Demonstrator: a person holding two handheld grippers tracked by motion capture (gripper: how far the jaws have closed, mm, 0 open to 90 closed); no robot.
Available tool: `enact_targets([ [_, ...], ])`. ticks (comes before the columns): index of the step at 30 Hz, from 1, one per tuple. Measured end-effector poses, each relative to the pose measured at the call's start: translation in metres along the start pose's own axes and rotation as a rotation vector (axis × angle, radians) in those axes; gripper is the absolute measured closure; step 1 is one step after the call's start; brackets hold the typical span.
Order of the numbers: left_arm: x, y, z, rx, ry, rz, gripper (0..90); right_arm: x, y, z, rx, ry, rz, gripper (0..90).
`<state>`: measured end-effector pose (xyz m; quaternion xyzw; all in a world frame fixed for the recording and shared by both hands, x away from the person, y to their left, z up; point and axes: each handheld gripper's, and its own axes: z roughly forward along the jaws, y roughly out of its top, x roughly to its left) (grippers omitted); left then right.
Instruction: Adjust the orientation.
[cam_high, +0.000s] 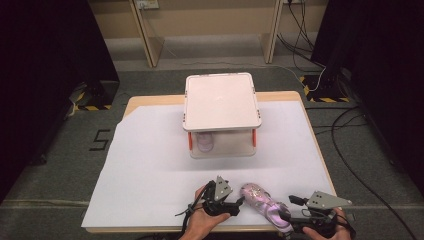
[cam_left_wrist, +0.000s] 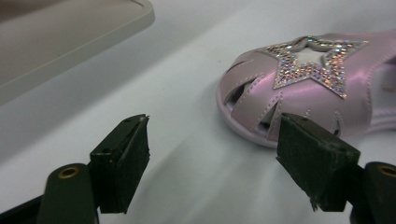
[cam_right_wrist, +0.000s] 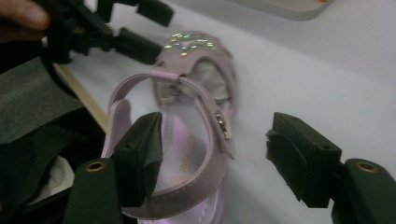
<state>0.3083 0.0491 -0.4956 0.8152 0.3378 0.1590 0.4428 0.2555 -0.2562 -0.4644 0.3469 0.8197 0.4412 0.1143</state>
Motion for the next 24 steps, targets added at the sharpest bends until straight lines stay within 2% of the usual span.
enact_targets([
  [2, 0.003, 0.002, 0.004, 0.011, 0.001, -0.012, 24.4, 0.004, 0.0, 0.002, 0.01, 0.027, -0.021, 38.5],
  [6, 0.005, 0.006, 0.009, 0.008, 0.004, -0.007, 24.5, 0.013, 0.002, 0.005, 0.018, 0.065, -0.051, 41.0],
  [8, 0.006, 0.008, 0.012, 0.004, 0.007, -0.02, 24.4, 0.016, 0.003, 0.006, 0.017, 0.074, -0.056, 41.3],
  [13, 0.007, 0.011, 0.016, 0.008, 0.01, -0.014, 24.6, 0.023, 0.005, 0.008, 0.025, 0.075, -0.063, 39.7],
  [20, 0.012, 0.008, 0.011, 0.02, 0.016, -0.011, 24.8, 0.024, 0.004, 0.008, 0.034, 0.063, -0.037, 40.2],
  [24, 0.002, 0.006, 0.006, 0.013, -0.007, 0.013, 24.8, 0.025, 0.004, 0.007, 0.039, 0.062, 0.008, 39.8],
])
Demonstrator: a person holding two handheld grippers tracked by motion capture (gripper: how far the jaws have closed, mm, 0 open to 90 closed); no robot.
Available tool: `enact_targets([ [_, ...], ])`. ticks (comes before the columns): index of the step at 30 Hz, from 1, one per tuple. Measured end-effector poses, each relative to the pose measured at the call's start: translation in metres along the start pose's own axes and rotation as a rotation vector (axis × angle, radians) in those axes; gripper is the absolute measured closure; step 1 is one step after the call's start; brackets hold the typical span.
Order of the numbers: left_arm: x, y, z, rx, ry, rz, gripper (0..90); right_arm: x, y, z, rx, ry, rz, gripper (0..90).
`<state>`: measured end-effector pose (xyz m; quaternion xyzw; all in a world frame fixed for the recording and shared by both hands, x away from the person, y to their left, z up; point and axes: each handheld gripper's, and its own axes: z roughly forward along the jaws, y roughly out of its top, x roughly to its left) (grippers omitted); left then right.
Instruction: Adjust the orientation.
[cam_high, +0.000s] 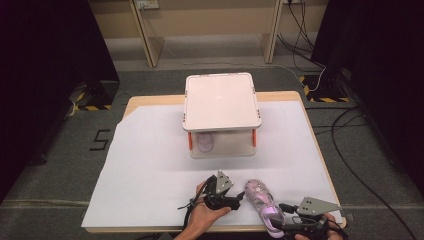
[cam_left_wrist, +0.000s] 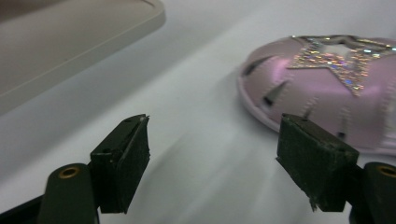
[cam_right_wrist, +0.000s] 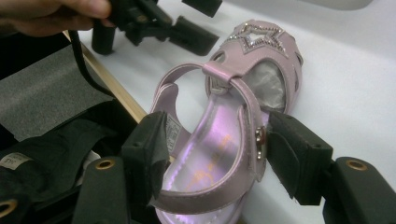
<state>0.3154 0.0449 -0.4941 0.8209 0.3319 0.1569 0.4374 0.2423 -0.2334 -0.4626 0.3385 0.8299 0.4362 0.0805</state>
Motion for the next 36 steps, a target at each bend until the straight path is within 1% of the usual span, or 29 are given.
enact_targets([
  [2, -0.006, 0.0, -0.003, 0.0, -0.015, 0.013, 24.8, 0.0, 0.0, 0.0, 0.0, 0.0, 0.005, 39.7],
  [4, -0.011, -0.001, -0.005, -0.009, -0.026, 0.013, 24.8, 0.001, -0.001, 0.0, -0.003, 0.0, 0.01, 39.2],
  [7, -0.016, 0.0, -0.002, 0.001, -0.032, 0.025, 24.8, 0.002, 0.0, 0.0, -0.002, -0.001, 0.008, 38.6],
  [9, -0.017, 0.0, 0.003, 0.007, -0.022, 0.021, 24.9, 0.003, 0.0, 0.0, -0.003, -0.004, 0.005, 38.4],
  [11, -0.016, 0.002, 0.006, 0.005, -0.021, 0.016, 23.2, 0.004, 0.0, 0.0, -0.001, -0.006, 0.008, 38.0],
  [13, -0.014, 0.003, 0.007, 0.011, -0.016, 0.027, 21.3, 0.005, -0.001, 0.0, -0.006, -0.004, 0.012, 38.0],
  [14, -0.015, 0.003, 0.008, 0.01, -0.007, 0.025, 20.2, 0.005, -0.001, 0.0, -0.008, -0.003, 0.012, 37.9],
  [16, -0.013, 0.003, 0.008, 0.008, 0.024, 0.055, 24.7, 0.005, -0.001, -0.001, -0.004, -0.006, 0.012, 37.8],
  [17, -0.012, 0.003, 0.009, 0.008, 0.035, 0.053, 25.7, 0.006, -0.001, -0.001, -0.002, -0.01, 0.007, 37.8],
  [19, -0.008, 0.004, 0.009, 0.014, 0.029, 0.025, 25.6, 0.006, -0.001, -0.001, -0.001, -0.01, 0.008, 37.7],
  [20, -0.007, 0.004, 0.01, 0.01, 0.03, 0.02, 24.7, 0.007, -0.001, -0.001, -0.001, -0.011, 0.007, 37.5],
  [22, -0.008, 0.005, 0.011, 0.006, 0.035, 0.023, 25.4, 0.007, -0.001, -0.002, -0.002, -0.015, 0.016, 37.3],
  [23, -0.008, 0.006, 0.012, 0.011, 0.029, 0.032, 25.4, 0.008, -0.001, -0.002, -0.002, -0.017, 0.021, 37.2],
  [24, -0.009, 0.006, 0.013, 0.008, 0.032, 0.035, 25.4, 0.008, -0.001, -0.002, 0.0, -0.022, 0.031, 37.1],
  [26, -0.01, 0.007, 0.014, 0.009, 0.028, 0.034, 25.5, 0.008, -0.001, -0.002, -0.001, -0.025, 0.043, 37.0],
  [29, -0.01, 0.009, 0.017, 0.013, 0.028, 0.032, 24.9, 0.009, -0.002, -0.003, -0.001, -0.03, 0.045, 36.7],
  [33, -0.01, 0.012, 0.019, 0.011, 0.039, 0.038, 25.3, 0.011, -0.002, -0.004, -0.004, -0.04, 0.056, 36.2],
  [34, -0.01, 0.012, 0.02, 0.012, 0.047, 0.036, 25.5, 0.012, -0.002, -0.004, -0.01, -0.044, 0.054, 36.1],
  [36, -0.01, 0.013, 0.021, 0.012, 0.047, 0.031, 25.3, 0.013, -0.003, -0.004, -0.011, -0.052, 0.06, 35.8],
])
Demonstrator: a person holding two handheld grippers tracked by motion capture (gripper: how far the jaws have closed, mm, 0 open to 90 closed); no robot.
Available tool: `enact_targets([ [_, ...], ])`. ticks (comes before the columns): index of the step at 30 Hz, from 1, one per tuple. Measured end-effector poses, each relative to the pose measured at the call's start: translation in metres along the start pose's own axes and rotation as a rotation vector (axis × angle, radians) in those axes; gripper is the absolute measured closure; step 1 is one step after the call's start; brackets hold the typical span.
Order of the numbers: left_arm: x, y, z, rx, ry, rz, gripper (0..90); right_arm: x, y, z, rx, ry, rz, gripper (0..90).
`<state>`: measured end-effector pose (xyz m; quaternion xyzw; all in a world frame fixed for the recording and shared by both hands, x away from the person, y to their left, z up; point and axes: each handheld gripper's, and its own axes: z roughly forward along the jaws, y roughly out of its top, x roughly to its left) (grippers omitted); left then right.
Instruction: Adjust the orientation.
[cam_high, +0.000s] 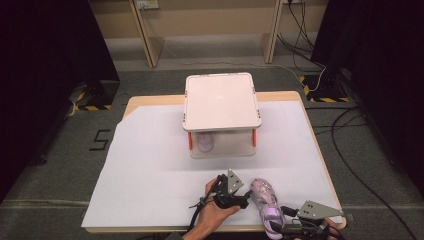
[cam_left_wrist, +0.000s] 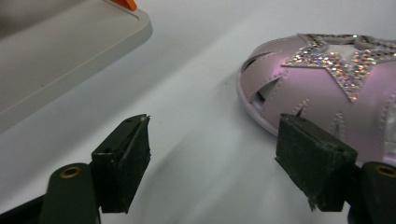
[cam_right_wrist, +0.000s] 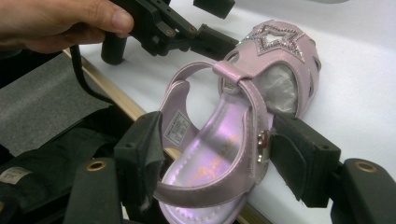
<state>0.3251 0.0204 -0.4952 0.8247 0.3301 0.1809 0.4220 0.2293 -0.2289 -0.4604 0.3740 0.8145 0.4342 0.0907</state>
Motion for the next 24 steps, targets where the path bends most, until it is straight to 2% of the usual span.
enact_targets([
  [5, 0.003, -0.001, -0.006, -0.004, -0.002, 0.0, 25.2, -0.001, 0.001, -0.004, -0.026, -0.027, -0.025, 29.9],
  [10, 0.008, -0.004, -0.018, -0.011, -0.011, -0.007, 24.6, 0.001, 0.005, -0.006, -0.057, -0.057, -0.118, 31.8],
  [11, 0.011, -0.006, -0.024, -0.013, -0.014, -0.012, 24.5, 0.001, 0.005, -0.006, -0.057, -0.058, -0.128, 33.1],
  [12, 0.013, -0.008, -0.027, -0.013, -0.016, -0.012, 24.3, 0.002, 0.006, -0.005, -0.057, -0.067, -0.167, 34.5],
  [15, 0.018, -0.013, -0.037, -0.01, -0.017, -0.02, 23.9, 0.003, 0.007, -0.003, -0.045, -0.087, -0.207, 35.3],
  [24, 0.037, -0.032, -0.072, -0.027, 0.008, -0.057, 23.5, -0.001, 0.01, 0.001, -0.071, -0.079, -0.217, 38.2],
])
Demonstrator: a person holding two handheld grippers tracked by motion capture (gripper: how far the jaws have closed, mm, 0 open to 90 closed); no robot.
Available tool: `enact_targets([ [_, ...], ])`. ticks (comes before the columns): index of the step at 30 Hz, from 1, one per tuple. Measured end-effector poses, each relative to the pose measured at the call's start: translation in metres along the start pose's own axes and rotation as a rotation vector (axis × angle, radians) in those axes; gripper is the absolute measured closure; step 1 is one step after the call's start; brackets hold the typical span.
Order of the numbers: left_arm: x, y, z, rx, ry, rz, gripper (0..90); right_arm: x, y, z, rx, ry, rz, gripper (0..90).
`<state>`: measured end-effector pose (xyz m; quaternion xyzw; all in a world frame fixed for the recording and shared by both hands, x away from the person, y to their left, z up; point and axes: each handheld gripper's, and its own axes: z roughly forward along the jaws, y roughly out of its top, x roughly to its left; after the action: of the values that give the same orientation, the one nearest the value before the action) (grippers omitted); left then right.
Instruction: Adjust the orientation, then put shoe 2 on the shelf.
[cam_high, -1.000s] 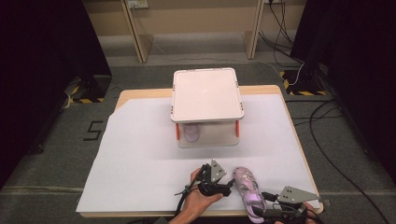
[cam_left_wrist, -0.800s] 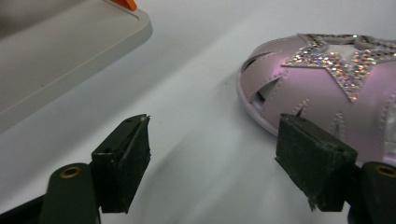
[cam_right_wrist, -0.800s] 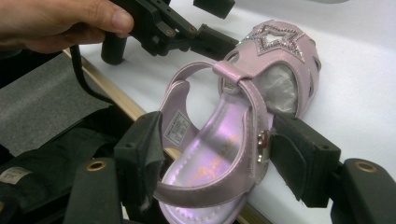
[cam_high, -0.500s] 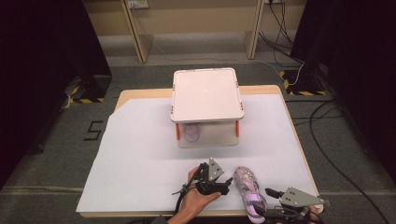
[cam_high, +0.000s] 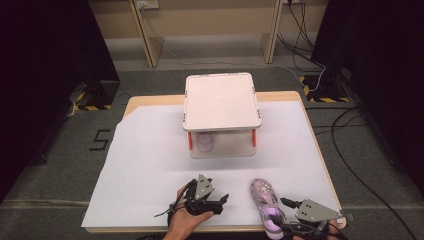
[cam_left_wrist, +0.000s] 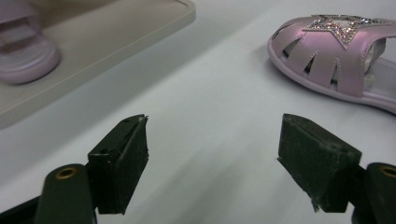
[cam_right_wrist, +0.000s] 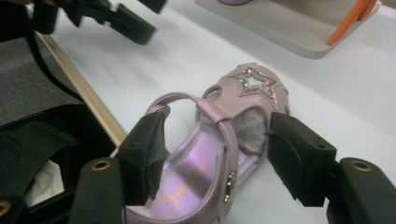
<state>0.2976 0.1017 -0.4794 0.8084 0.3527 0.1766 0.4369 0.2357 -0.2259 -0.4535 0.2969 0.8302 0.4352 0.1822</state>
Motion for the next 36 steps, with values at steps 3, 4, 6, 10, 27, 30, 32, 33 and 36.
enact_targets([
  [3, 0.004, -0.007, -0.011, -0.003, 0.011, 0.003, 23.3, 0.0, 0.001, 0.002, 0.002, -0.002, -0.01, 39.2],
  [4, 0.005, -0.009, -0.014, -0.002, 0.01, 0.003, 23.0, 0.0, 0.002, 0.004, 0.004, -0.003, -0.022, 39.9],
  [6, 0.008, -0.012, -0.02, 0.0, 0.01, -0.005, 22.9, 0.001, 0.003, 0.005, 0.008, -0.005, -0.047, 41.2],
  [10, 0.015, -0.021, -0.035, -0.009, 0.018, -0.022, 22.8, 0.003, 0.006, 0.01, 0.015, -0.027, -0.092, 43.6],
  [27, 0.036, -0.045, -0.051, 0.017, 0.075, -0.084, 22.4, 0.007, 0.014, 0.027, 0.065, -0.088, -0.26, 69.4],
  [30, 0.035, -0.044, -0.051, 0.017, 0.075, -0.079, 22.4, 0.007, 0.015, 0.026, 0.061, -0.097, -0.277, 73.8],
  [32, 0.035, -0.044, -0.052, 0.011, 0.075, -0.075, 22.4, 0.009, 0.016, 0.026, 0.057, -0.111, -0.302, 77.6],
  [33, 0.035, -0.044, -0.052, 0.009, 0.073, -0.078, 22.4, 0.01, 0.016, 0.026, 0.055, -0.115, -0.31, 78.4],
  [36, 0.037, -0.044, -0.052, 0.009, 0.071, -0.083, 22.4, 0.01, 0.017, 0.026, 0.055, -0.133, -0.328, 81.5],
])
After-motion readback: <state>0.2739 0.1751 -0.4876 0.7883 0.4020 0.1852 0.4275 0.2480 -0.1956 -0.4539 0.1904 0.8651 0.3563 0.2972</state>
